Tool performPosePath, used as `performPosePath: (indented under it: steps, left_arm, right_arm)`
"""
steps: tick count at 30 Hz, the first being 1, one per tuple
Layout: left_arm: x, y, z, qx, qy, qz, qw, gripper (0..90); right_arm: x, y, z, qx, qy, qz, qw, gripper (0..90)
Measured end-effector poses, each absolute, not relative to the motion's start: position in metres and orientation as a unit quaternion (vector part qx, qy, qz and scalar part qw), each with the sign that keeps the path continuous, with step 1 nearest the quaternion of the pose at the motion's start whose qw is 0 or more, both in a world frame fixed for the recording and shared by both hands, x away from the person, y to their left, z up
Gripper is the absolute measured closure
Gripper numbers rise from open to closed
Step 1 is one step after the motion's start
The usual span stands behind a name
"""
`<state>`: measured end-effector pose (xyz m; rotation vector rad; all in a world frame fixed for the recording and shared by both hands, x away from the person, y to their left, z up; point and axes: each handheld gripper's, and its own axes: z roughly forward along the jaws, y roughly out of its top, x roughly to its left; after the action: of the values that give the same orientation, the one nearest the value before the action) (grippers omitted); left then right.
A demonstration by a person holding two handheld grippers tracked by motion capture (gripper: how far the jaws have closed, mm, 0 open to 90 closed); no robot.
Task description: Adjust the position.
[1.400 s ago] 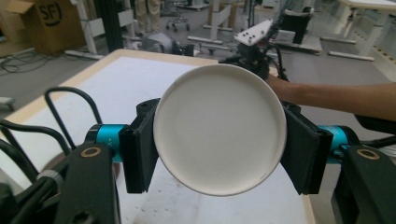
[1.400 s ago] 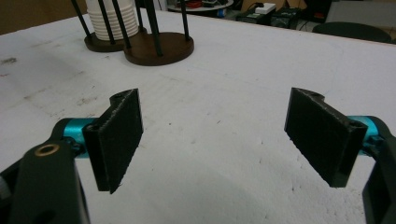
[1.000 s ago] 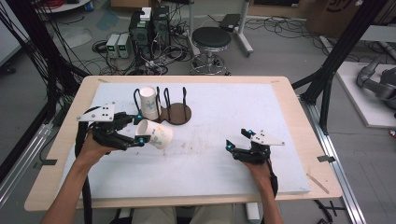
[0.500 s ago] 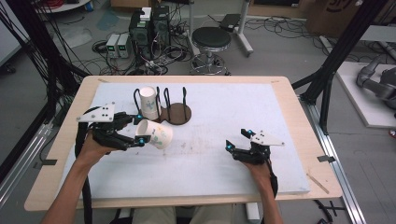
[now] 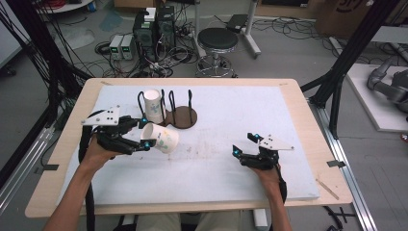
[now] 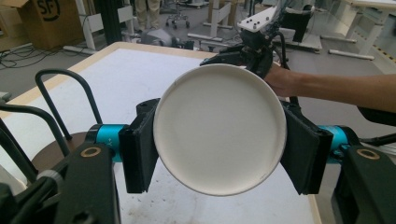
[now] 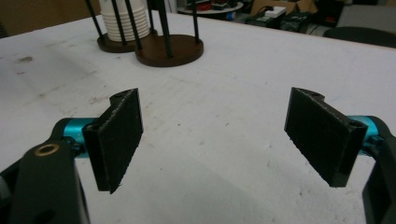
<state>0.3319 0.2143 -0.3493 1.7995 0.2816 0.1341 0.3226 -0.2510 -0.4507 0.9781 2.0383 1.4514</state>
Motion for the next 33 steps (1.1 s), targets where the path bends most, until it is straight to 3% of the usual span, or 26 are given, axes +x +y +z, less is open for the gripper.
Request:
performPosePath:
  steps: [33]
  left_arm:
    - [0.336,0.191,-0.36,0.765,0.113,0.043,0.632,36.3]
  right_arm:
    - [0.326,-0.234,-0.372,0.195,0.767,0.592,0.149,19.7]
